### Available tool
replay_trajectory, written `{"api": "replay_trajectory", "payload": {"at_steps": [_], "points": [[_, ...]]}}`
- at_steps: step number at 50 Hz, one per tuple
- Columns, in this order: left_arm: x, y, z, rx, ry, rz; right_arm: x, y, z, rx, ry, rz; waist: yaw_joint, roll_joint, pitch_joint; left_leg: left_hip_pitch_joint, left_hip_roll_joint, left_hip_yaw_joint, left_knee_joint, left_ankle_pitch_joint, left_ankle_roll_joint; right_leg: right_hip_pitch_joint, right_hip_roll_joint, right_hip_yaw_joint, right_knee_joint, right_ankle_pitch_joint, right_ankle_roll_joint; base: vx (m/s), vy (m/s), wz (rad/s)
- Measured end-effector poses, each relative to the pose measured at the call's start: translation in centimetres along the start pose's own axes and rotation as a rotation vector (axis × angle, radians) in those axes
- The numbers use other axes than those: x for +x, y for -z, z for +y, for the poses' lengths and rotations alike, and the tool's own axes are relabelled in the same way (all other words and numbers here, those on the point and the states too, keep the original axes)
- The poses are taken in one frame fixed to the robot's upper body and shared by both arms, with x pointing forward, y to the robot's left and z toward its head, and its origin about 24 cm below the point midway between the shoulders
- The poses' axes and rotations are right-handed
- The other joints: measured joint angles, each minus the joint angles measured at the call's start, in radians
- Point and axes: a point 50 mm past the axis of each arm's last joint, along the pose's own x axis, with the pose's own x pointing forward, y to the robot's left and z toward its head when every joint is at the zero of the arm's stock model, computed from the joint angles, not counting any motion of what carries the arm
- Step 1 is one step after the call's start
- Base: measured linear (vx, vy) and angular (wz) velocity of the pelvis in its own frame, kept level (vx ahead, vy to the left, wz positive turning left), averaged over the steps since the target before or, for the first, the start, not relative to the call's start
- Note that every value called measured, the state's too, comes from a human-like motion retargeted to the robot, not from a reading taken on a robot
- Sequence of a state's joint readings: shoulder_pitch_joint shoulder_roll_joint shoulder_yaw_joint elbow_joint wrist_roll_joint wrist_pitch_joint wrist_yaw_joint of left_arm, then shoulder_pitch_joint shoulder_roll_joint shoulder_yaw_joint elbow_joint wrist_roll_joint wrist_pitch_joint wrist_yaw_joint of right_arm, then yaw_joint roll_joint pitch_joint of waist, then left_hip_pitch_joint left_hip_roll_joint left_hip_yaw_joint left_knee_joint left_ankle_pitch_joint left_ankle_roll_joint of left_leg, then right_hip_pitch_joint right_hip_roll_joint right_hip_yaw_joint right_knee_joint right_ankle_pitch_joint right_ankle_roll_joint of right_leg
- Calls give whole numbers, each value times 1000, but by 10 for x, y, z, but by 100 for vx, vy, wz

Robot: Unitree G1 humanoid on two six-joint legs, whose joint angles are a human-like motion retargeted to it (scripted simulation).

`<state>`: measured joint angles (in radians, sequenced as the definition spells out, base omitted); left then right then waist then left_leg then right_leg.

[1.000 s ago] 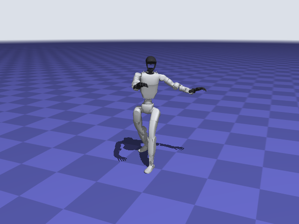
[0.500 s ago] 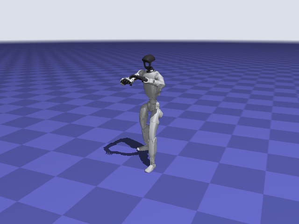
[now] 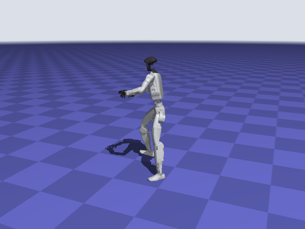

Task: Kungfu

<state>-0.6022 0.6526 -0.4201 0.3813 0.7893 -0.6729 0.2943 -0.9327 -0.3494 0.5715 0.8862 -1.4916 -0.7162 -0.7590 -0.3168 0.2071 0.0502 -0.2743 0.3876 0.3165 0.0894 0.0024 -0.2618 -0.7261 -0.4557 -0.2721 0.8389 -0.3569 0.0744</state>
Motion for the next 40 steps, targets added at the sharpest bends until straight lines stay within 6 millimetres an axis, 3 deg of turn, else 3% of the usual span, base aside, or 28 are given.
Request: {"api": "replay_trajectory", "payload": {"at_steps": [2, 3, 5, 7, 8, 10, 17, 21, 25, 29, 34, 37, 40], "points": [[8, -16, -68, -129, 31, 56, -34, -18, 34, 82, -44, 32, -65, 20, 8, 25, 52, 74, -46, -44, 0, -13, 31, -28, 62, -66, -33, -17, -50, 30], [14, -35, -103, -205, 50, 87, -51, -29, 50, 109, -83, 40, -114, 19, 2, 8, 21, 72, -73, -21, 0, -41, -3, -17, 91, -85, -30, -31, -15, 83], [19, -69, -147, -299, 108, 157, -75, -44, 70, 149, -157, 69, -203, 25, 22, -41, -28, 46, -83, 6, 0, -89, -48, 2, 125, -101, -23, -41, 11, 83], [13, -76, -163, -302, 173, 225, -88, -55, 80, 192, -195, 99, -259, 51, 92, -70, -1, 30, -73, 19, 0, -98, -19, -9, 128, -105, -38, -33, 5, 31], [16, -82, -167, -304, 192, 240, -97, -57, 82, 201, -217, 110, -297, 45, 87, -82, -31, 30, -80, 24, 0, -126, -54, 10, 151, -114, -39, -19, -5, 39], [21, -94, -173, -283, 208, 233, -113, -58, 80, 217, -178, 140, -317, 48, 114, -76, -21, 56, -89, 29, 0, -148, -44, 22, 164, -118, -60, -12, -6, -16], [24, -116, -173, -309, 260, 14, -138, -74, 76, 319, -85, 259, -299, 77, 137, -70, 36, 163, -94, 82, 0, -181, 37, 35, 118, -85, -89, -2, -3, -44], [25, -115, -171, -322, 294, -29, -147, -92, 81, 437, -78, 412, -258, 93, 172, -48, 107, 226, -82, 103, 0, -122, 113, 11, 64, -72, -103, 9, -6, -30], [28, -105, -164, -329, 286, -20, -165, -113, 86, 633, -79, 682, -219, 86, 177, -46, 133, 253, -69, 121, 0, -59, 145, 2, 2, -50, -96, 13, 2, 17], [38, -85, -141, -332, 147, 32, -195, -134, 78, 897, 11, 967, -194, 70, 176, -55, 128, 262, -63, 124, 0, 11, 142, -9, -69, -17, -69, 15, 16, 47], [57, -57, -84, -344, -201, 74, -272, -157, 61, 1247, 108, 1347, -192, 33, 145, -97, 41, 197, -60, 101, 0, 92, 75, -12, -167, 47, -4, 14, 32, 79], [69, -43, -34, -330, -467, 57, -323, -171, 52, 1415, 95, 1551, -168, 11, 160, -110, 28, 160, -26, 55, 0, 168, 72, -20, -248, 99, 26, 20, 40, 46], [78, -42, 18, -324, -728, 1, -366, -195, 43, 1580, 102, 1764, -144, -9, 163, -136, 21, 105, 43, 5, 0, 271, 64, -49, -344, 148, 51, 28, 32, 64]]}}
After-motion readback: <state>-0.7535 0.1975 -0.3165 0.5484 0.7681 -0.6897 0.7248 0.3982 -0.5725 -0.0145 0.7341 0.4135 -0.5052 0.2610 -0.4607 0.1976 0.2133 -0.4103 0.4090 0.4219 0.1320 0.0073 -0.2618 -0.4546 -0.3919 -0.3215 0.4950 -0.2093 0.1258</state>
